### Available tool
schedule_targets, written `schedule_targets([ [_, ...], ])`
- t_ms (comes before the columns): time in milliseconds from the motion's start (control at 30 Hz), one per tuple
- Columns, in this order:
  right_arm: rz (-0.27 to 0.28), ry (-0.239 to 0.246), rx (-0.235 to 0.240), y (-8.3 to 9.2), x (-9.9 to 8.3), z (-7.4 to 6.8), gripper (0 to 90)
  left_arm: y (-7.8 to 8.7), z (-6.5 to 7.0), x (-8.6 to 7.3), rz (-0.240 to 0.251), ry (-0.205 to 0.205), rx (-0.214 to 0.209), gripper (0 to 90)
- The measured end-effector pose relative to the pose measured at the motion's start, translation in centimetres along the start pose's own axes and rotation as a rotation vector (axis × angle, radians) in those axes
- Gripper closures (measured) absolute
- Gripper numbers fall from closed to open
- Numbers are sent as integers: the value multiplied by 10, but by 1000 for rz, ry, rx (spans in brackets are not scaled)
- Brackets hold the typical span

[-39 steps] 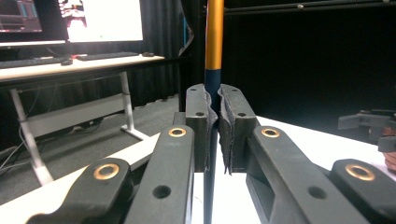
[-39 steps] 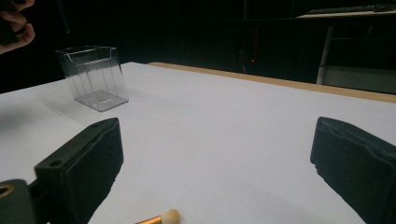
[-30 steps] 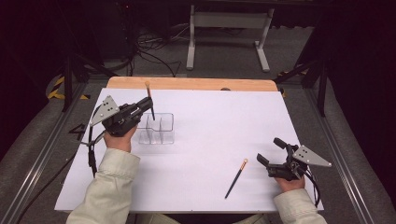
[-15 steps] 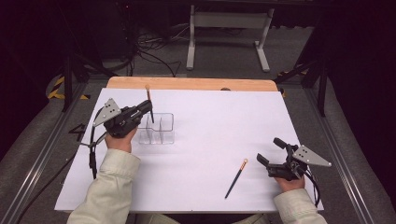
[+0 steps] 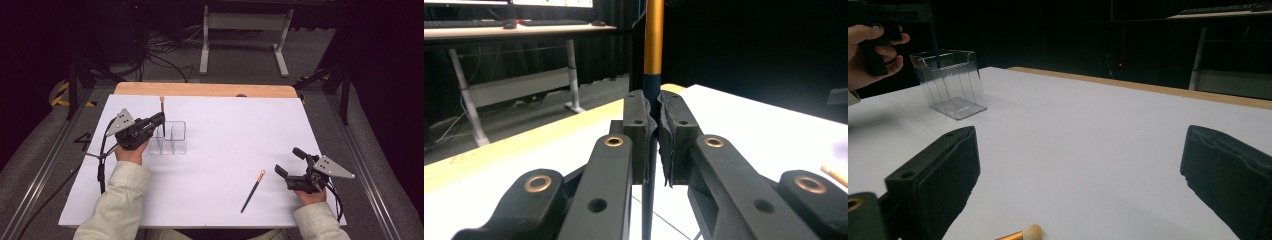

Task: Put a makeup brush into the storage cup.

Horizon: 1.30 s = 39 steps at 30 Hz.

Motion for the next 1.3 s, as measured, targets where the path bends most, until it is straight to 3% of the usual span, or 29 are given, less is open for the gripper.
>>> schedule_targets([
  [267,1,0,3,0,0,0,29,-1,-2,-7,-38,19,-1,827],
  [700,0,-1,4,0,0,0,30,-1,1,-11,-80,9,-23,814],
  [767,3,-2,4,0,0,0,29,-1,2,-9,-72,14,-26,671],
  [867,4,-2,3,0,0,0,29,0,9,-1,-62,53,-32,395],
  [967,5,-2,2,1,1,0,41,4,13,7,-67,56,-71,257],
  [1167,-22,-1,6,2,4,-1,42,17,24,15,-112,37,-88,105],
  [1300,-23,11,15,3,7,-4,30,25,27,17,-123,49,-95,41],
])
Point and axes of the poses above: each handheld gripper's, and its own axes: y roughly backward along the jaws, x roughly out of its top, z roughly to its right, the point moved 1 cm from there along -y, roughly forward along the jaws, and after that the axes turned 13 degrees about z, right-handed, at the moved point
